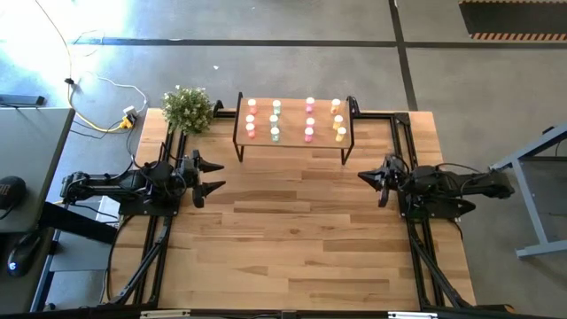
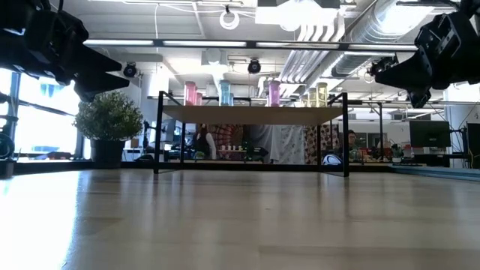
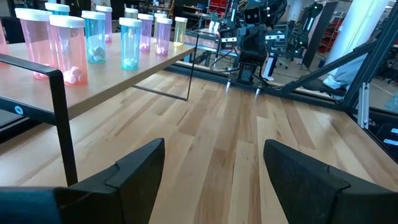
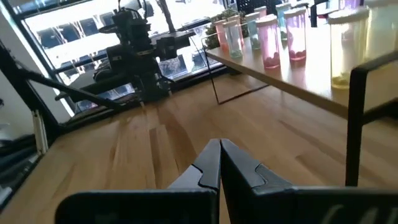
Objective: Pick and place medicine bottles onto shelf by color
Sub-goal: Return to Home Position
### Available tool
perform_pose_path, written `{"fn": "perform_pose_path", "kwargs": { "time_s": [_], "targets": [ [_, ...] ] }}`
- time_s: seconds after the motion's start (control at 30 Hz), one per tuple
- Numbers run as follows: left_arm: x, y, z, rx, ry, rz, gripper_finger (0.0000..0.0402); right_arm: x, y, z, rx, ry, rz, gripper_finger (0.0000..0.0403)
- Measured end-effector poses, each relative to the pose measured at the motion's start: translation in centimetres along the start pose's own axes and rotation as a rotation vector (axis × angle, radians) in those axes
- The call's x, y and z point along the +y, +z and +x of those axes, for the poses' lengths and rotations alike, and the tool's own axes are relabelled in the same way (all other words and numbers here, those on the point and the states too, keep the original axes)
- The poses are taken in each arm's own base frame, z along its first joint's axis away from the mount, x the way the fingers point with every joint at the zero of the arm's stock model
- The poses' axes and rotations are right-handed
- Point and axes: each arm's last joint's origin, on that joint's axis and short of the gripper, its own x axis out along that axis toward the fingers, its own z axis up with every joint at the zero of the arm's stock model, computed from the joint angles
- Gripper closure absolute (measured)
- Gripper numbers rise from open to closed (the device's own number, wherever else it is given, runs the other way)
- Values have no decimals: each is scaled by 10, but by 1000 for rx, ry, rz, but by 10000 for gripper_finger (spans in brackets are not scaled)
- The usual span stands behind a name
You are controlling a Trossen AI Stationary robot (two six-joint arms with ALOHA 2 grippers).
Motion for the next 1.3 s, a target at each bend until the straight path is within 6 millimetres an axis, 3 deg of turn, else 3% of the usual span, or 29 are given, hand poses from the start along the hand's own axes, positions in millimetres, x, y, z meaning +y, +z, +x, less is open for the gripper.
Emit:
{"fn": "perform_pose_path", "kwargs": {
  "time_s": [0.2, 1.3],
  "targets": [
    [0, 0, 0, 0, 0, 0, 135, 0, -1, 0, 15, 5, 95, 402],
    [0, 0, 0, 1, -1, 0, 135, 0, -1, 0, 19, 7, 92, 402]
  ]
}}
